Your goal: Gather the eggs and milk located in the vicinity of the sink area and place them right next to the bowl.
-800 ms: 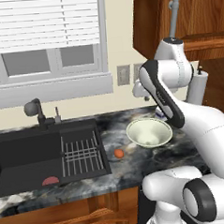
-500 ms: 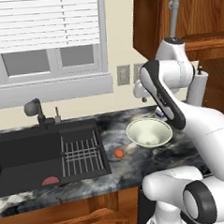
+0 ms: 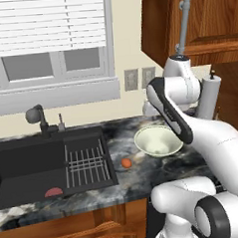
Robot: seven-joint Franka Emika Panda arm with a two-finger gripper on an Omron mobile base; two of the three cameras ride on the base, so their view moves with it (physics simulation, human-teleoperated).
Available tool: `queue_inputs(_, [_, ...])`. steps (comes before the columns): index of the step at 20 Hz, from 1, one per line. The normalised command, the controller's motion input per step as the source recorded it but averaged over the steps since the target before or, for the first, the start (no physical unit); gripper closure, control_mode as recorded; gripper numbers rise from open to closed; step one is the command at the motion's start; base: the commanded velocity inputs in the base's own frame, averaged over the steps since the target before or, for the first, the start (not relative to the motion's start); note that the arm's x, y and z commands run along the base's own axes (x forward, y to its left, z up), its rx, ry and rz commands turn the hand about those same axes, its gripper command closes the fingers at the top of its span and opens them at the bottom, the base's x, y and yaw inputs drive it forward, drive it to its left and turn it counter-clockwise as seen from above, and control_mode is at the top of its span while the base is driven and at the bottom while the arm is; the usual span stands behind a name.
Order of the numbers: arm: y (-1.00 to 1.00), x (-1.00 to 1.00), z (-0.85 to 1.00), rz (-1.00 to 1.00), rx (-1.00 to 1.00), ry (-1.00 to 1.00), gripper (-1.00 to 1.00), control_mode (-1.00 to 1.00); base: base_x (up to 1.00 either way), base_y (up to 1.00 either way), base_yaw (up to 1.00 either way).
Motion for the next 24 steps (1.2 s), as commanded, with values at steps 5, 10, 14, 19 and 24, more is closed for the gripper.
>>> queue_inputs(5, [-0.66,0.2,-0.79,-0.01,-0.06,0.13,-1.0,-1.0,0.0,0.0,0.0])
queue_inputs(10, [-0.73,0.38,-0.52,0.0,-0.04,0.21,-1.0,-1.0,0.0,0.0,0.0])
queue_inputs(14, [-0.72,0.23,-0.11,0.02,0.0,0.18,-1.0,-1.0,0.0,0.0,0.0])
queue_inputs(19, [-0.38,0.0,0.0,0.1,0.0,0.05,-1.0,-1.0,0.0,0.0,0.0])
queue_inputs(24, [-0.11,0.04,0.0,0.1,0.0,0.0,-1.0,-1.0,0.0,0.0,0.0])
